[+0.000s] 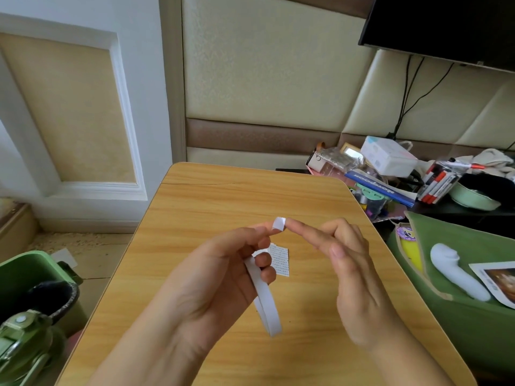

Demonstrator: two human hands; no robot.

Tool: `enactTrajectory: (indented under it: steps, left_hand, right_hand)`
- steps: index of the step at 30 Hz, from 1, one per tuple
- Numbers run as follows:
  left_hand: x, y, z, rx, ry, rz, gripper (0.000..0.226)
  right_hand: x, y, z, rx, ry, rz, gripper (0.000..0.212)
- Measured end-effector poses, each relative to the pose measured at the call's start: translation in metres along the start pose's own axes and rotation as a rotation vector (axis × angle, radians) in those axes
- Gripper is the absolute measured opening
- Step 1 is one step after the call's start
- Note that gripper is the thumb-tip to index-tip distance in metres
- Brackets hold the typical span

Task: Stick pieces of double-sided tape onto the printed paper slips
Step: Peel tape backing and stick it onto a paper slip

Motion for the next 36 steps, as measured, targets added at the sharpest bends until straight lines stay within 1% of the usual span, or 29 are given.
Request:
enactTrajectory:
  steps: [1,3,5,7,9,14,21,30,33,36]
  left_hand:
    - [-0.001,0.002,0.001,-0.016,0.003,0.018,0.030]
    - [-0.002,0.007,0.001,0.028,-0.001,0.080,0.022]
    - [-0.004,0.009,0.000,0.155,-0.013,0.143,0.027]
    - [-0.006,0.007,0.002,0.244,-0.029,0.188,0.031]
    - [-0.009,0.004,0.005,0.285,-0.038,0.220,0.031]
    - [-0.017,0.005,0.010,0.343,-0.068,0.272,0.031]
    - [-0.020,0.005,0.016,0.430,-0.141,0.315,0.037]
    - [-0.009,0.000,0.014,0.506,-0.136,0.324,0.042]
    - [0.001,-0.003,0.012,0.514,-0.140,0.327,0.043]
    - [0.014,-0.005,0.009,0.537,-0.131,0.336,0.044]
  right_hand:
    - [0.001,0.002,-0.002,-0.012,0.017,0.006,0.045]
    - [0.000,0.003,-0.006,0.067,0.058,0.077,0.041]
    - [-0.002,-0.006,-0.008,0.088,0.126,0.085,0.035]
    - [-0.003,-0.024,-0.009,-0.016,0.230,0.003,0.022]
    - [-0.004,-0.040,-0.009,-0.107,0.321,-0.091,0.015]
    - [0.001,-0.056,-0.010,-0.226,0.424,-0.179,0.014]
    - [0.007,-0.058,-0.009,-0.310,0.448,-0.195,0.016]
    - [0.016,-0.042,-0.009,-0.234,0.400,-0.119,0.014]
    - [0.022,-0.033,-0.006,-0.247,0.406,-0.116,0.007]
    - [0.030,-0.022,-0.002,-0.256,0.424,-0.126,0.005]
Point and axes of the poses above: each hand's wrist, its own x-axis towards the middle knuckle, its own z-axis out of the palm, y = z × x, the point moved 2 cm from there along x, towards the middle knuckle, and after that the axes turned 6 degrees about z, right-handed, at the moved point
